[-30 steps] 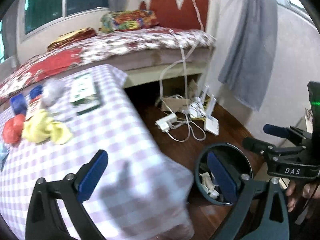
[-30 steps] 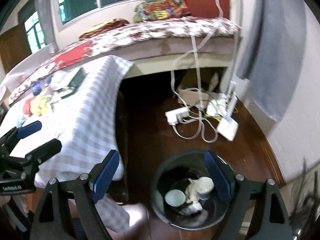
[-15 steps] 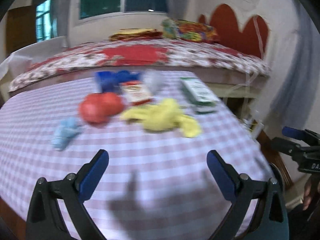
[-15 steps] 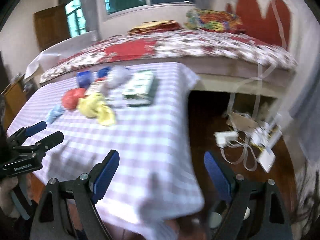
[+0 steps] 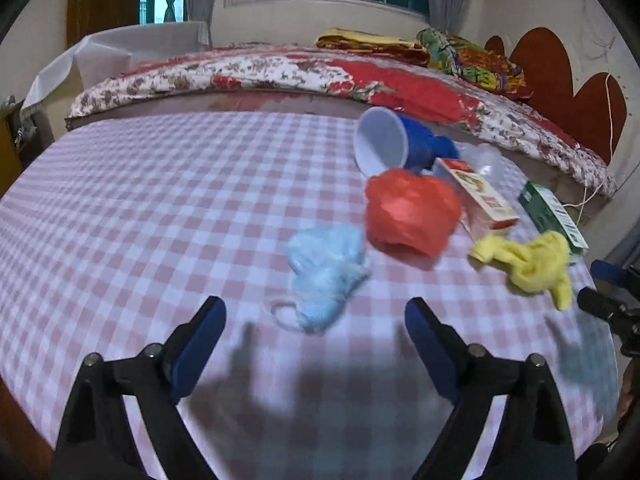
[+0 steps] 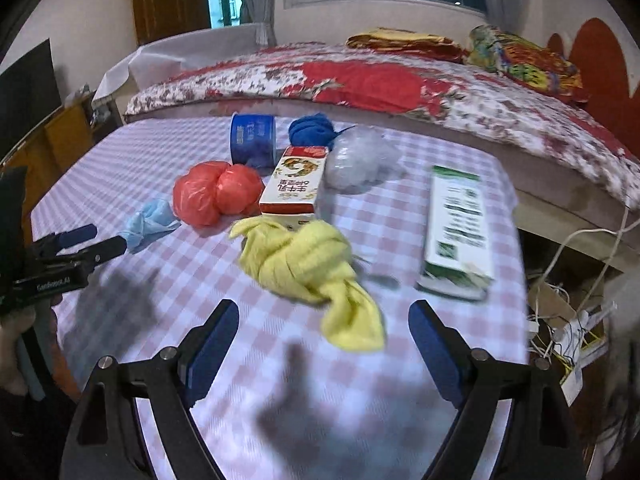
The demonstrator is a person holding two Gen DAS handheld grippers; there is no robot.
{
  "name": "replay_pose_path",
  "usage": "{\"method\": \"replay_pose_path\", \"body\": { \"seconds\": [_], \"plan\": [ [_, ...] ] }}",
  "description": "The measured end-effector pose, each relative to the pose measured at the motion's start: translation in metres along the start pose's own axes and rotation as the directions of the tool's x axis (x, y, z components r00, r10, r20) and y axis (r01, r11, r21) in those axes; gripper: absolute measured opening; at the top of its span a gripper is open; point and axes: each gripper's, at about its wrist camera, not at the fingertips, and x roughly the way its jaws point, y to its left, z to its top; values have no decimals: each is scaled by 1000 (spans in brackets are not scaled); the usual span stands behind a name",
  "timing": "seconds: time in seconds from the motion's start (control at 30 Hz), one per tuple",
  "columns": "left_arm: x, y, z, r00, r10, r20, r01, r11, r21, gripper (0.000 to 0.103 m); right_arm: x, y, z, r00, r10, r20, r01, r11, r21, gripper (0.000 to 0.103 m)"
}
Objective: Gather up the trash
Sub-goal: 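Grasp the light blue mask with the left tool while the right tool grasps the yellow towel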
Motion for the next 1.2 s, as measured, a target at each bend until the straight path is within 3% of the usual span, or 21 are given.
{"method": "replay_pose_path", "body": {
  "seconds": [0.1,0.17,0.37,0.4,0.43,0.47,0.6,0.87,1.2],
  "plan": [
    [15,-1,7,999,-16,-31,17,999,29,88,21,2,6,1000,3,-29,-3,1000,-1,87],
    [23,-3,10,998,-30,-47,32,998,46,81,31,1,8,999,-3,-44,2,1000,-4,81],
    [35,-6,17,995,-63,-73,68,996,59,77,41,1,12,998,24,-56,-23,1000,17,72],
    [37,-8,17,995,-66,-81,71,995,66,74,43,2,12,998,31,-59,-30,999,15,67],
    [38,-8,18,994,-71,-88,77,995,67,65,45,5,11,997,36,-62,-35,999,11,60],
    [38,-9,18,992,-80,-94,86,994,66,54,47,8,10,997,29,-65,-29,1000,5,59],
    [30,-9,15,992,-106,-70,111,991,72,34,42,15,1,999,22,-43,-21,1000,14,38],
    [-14,-24,1,985,-171,14,169,984,62,32,-22,9,-30,999,-19,44,16,997,81,33],
    [-61,-133,-22,952,-307,16,298,934,195,32,-123,-41,-72,980,-134,145,109,980,165,34]
  ]
}}
